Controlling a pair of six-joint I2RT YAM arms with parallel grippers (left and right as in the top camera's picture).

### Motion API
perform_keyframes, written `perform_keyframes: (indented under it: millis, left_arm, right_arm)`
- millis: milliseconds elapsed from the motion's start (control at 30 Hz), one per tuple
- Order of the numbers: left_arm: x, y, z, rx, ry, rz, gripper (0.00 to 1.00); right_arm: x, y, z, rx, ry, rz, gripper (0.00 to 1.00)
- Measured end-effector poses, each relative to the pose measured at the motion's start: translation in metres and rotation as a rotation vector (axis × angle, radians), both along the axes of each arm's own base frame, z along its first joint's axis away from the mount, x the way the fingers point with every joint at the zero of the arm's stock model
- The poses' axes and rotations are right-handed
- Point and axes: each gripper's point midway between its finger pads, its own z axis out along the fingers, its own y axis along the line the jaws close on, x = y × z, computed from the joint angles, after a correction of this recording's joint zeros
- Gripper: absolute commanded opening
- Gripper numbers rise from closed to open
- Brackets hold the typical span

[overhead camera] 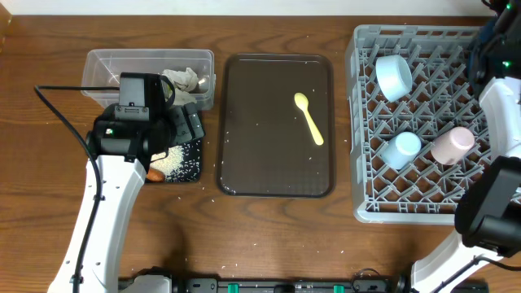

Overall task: Sort waste into correct bins and load items into the dishwasher rack
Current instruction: 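Lift the blue plate and carry it right over the rack, then stand the blue plate upright at the rack's right side and release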

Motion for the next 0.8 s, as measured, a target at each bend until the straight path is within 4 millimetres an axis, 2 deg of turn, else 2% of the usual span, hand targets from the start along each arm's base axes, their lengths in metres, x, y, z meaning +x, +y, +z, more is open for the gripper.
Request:
perform_keyframes:
  millis: [200, 367, 800]
  left_arm:
    - [0.0, 0.0, 0.0, 0.0, 0.0, 0.0, 0.95]
    - [0.0, 0.0, 0.0, 0.0, 0.0, 0.0, 0.95]
    - [0.0, 0.0, 0.0, 0.0, 0.0, 0.0, 0.95]
  right_arm:
    - [-0.001, -0.001, 0.001, -0.055, 0.079, 0.01, 0.01]
    - [0.001, 0.005, -0.002, -0.063, 0.119, 0.028, 0.01]
    - [0.017, 0.059, -0.014, -0.069, 0.208, 0.127, 0.04]
